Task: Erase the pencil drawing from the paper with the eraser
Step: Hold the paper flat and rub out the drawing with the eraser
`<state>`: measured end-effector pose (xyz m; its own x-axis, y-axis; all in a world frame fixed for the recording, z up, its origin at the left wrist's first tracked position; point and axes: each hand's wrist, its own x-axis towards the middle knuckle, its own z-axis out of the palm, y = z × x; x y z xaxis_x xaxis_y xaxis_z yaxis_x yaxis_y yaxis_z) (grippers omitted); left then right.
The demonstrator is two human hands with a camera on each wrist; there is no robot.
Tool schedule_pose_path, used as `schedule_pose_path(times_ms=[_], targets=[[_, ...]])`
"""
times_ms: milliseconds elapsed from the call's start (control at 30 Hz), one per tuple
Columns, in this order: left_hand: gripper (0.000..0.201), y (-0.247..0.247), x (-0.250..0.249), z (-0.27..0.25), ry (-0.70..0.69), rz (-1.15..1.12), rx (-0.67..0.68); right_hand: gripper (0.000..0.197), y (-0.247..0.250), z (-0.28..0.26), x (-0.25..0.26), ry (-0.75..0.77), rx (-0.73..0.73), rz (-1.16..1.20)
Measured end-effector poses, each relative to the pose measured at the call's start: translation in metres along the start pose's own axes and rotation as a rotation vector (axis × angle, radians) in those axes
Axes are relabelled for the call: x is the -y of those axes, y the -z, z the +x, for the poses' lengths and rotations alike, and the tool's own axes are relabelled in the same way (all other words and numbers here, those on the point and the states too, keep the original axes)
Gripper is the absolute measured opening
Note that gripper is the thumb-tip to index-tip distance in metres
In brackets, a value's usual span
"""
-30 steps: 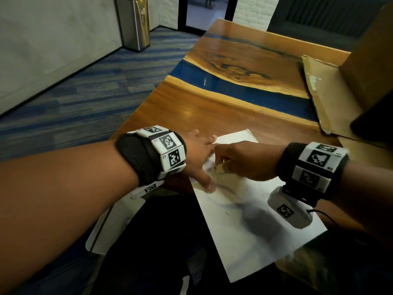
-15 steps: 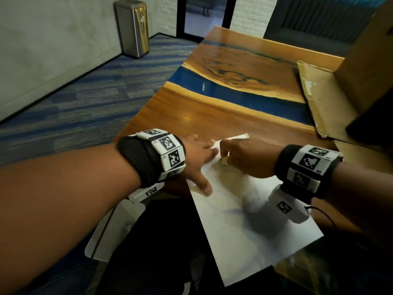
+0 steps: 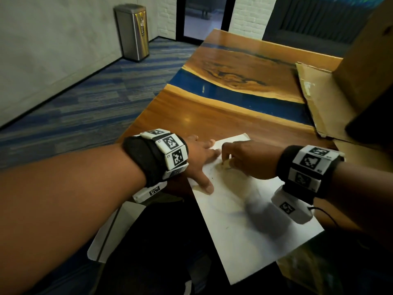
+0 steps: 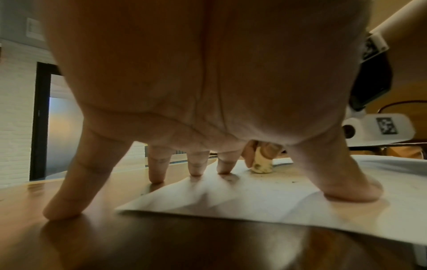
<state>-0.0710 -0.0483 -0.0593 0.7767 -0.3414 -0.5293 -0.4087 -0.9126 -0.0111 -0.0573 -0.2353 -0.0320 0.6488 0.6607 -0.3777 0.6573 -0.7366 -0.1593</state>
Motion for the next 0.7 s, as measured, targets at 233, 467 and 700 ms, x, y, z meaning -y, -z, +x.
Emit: schedule_pose_path(times_ms=[233,467,700], targets=[[0.112,0.003,0.001,-0.004,-0.021,-0.015,0.01,0.013,-0.004,0.002,0.007,0.068,0.037,0.036],[0.115,0.003,0.0,-0.007,-0.013,-0.03,-0.007,0.019,-0.009,-0.004,0.021,0.105,0.102,0.049],[0.114,0.0,0.002,-0.008,-0.02,-0.031,-0.005,0.012,-0.009,0.001,0.013,0.085,0.023,0.051]])
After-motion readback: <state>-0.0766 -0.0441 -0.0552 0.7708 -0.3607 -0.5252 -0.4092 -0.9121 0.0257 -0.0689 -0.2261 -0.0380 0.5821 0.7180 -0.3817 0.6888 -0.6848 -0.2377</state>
